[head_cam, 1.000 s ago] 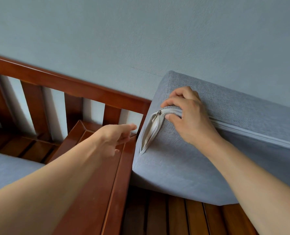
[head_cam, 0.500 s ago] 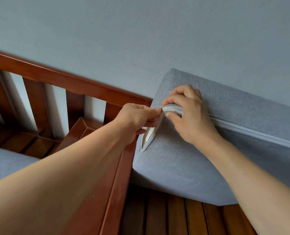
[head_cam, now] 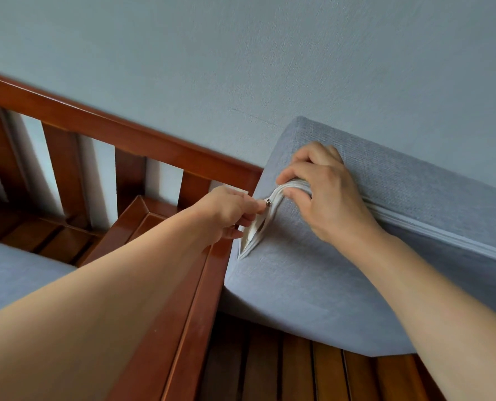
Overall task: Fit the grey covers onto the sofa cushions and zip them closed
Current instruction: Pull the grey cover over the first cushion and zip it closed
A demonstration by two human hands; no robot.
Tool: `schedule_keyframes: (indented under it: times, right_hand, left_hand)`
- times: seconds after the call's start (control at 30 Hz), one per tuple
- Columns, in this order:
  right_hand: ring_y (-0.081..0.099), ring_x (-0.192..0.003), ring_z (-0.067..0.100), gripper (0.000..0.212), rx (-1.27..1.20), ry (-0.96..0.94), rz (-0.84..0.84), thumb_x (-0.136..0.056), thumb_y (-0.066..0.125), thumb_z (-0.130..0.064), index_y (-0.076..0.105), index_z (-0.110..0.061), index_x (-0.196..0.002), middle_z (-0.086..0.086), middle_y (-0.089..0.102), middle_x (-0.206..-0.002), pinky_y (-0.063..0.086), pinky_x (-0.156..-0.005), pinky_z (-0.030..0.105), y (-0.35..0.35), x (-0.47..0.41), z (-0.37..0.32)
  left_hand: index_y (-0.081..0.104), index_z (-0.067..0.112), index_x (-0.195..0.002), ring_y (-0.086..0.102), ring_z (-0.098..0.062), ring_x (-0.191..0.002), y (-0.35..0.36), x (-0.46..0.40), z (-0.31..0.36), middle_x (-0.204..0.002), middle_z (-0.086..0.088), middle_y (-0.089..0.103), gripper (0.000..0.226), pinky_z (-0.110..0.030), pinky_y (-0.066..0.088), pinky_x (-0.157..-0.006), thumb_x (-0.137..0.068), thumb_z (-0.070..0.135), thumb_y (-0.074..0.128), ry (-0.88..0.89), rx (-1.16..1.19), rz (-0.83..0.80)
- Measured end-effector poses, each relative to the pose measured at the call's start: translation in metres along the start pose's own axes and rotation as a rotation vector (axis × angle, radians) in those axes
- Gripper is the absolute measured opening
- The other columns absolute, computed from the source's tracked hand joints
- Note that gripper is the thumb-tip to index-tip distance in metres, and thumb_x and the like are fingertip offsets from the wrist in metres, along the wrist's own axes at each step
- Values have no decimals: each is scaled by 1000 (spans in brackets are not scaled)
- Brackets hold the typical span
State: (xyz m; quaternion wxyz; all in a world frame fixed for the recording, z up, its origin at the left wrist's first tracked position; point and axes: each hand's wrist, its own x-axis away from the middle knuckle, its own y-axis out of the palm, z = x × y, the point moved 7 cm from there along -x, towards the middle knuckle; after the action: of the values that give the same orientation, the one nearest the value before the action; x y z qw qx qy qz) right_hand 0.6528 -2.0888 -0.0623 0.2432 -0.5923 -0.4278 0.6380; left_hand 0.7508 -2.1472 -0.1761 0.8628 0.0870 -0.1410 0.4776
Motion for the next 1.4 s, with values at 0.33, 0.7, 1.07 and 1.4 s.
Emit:
schedule_keyframes:
  times: [0.33, 0.7, 1.07, 1.4]
  right_hand:
    - [51, -91, 28, 16, 111, -47, 52, -74, 72, -2, 71, -6, -89, 9, 56, -94, 40, -79, 29, 3, 6, -7]
    - [41, -126, 31, 27, 670, -342, 78, -84, 40, -5, 67, -2, -90, 16, 62, -112, 11, -112, 47, 64, 50, -29]
    - [36, -129, 27, 41, 711, -336, 13, -85, 30, -5, 65, 0, -106, 14, 62, -118, 4, -114, 43, 123, 87, -11]
    - [51, -124, 31, 54, 667, -306, -66, -76, 20, -10, 69, 0, -97, 16, 64, -114, 14, -110, 47, 122, 93, -19]
  left_hand:
    - [59, 17, -63, 47, -9, -63, -1, -18, -23, -54, 8, 55, 25, -24, 38, -73, -85, 23, 68, 96, -45, 7]
    - [59, 16, -68, 55, -12, -80, -1, -49, -80, -82, -2, 64, 23, -20, 35, -63, -85, 27, 68, 114, -83, 67]
    - [61, 11, -73, 49, -8, -55, -4, -90, -152, -78, -4, 64, 21, -19, 35, -46, -88, 26, 66, 74, -262, 181]
    - [68, 5, -102, 68, -24, -87, -4, -92, -153, -94, -10, 70, 26, -31, 56, -76, -86, 26, 66, -23, -439, 289]
